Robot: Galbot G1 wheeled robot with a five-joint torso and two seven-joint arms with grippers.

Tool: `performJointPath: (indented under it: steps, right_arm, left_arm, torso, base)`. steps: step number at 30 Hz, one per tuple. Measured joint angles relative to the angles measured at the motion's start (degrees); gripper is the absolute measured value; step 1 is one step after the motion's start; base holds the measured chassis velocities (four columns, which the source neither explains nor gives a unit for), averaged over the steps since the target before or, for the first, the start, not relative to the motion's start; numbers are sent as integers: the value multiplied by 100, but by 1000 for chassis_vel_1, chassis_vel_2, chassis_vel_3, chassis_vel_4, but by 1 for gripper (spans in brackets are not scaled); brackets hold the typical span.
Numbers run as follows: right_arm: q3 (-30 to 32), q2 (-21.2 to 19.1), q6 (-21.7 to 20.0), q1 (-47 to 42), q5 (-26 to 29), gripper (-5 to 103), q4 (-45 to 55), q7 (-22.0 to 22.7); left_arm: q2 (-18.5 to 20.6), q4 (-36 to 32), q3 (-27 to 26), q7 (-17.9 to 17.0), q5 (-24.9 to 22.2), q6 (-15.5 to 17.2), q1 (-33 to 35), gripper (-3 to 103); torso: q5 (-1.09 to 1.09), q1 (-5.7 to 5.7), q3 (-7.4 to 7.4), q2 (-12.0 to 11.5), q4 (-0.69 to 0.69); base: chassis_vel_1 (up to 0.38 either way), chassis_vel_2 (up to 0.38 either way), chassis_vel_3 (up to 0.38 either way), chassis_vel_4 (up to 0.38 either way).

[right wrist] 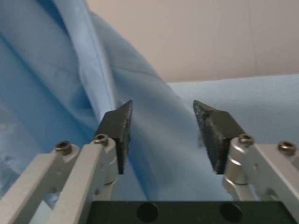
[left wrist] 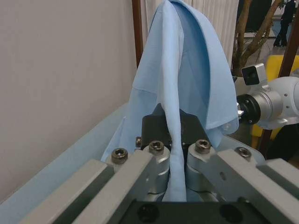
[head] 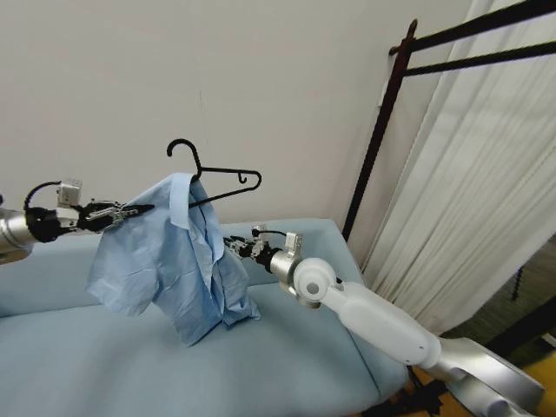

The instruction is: Pick up the clothes from the sofa and hang them on the clothes hanger.

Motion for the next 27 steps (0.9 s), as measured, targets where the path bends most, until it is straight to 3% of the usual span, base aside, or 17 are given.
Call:
performJointPath:
  steps: [3,5,8,9,12,14,27]
  right_arm:
    - [157,-224,-15,-3,16,57,24,-105]
    - [187,-348,-20,-10,35,57,66,-173]
    - [253,-685,-31,-103,92,74,297,-325]
    - [253,-685,-31,-103,92,74,297,-325]
    - [265,-706,-31,-204,135,90,515,-269]
    - [227,-643,-26,-217,142,95,581,-201]
    - [8,-379,0,-33,256,103,665,23]
  left_arm:
    - [2,-17,-7,2,0,1,12,2]
    - [4,-30,-14,5,-1,2,26,2]
    - [-14,-45,-24,13,-1,3,44,2]
    - [-14,-45,-24,13,-1,3,44,2]
    - [-37,-33,-24,14,-1,3,46,2]
    - [-43,-30,-24,16,3,3,55,2]
    - [-70,-107,-88,24,11,3,139,2]
  torso:
    - [1,0,0,0,-1]
    - [0,0,0,0,-2]
    - [1,0,0,0,-4]
    - [1,0,0,0,-4]
    - [1,0,0,0,-2]
    - [1,0,0,0,0]
    - [0,0,0,0,-1]
  base:
    - [0,0,0,0]
    - [0,0,0,0]
    - [0,0,0,0]
    - [0,0,0,0]
    - [0,0,0,0]
    - [0,0,0,0]
    - [0,0,0,0]
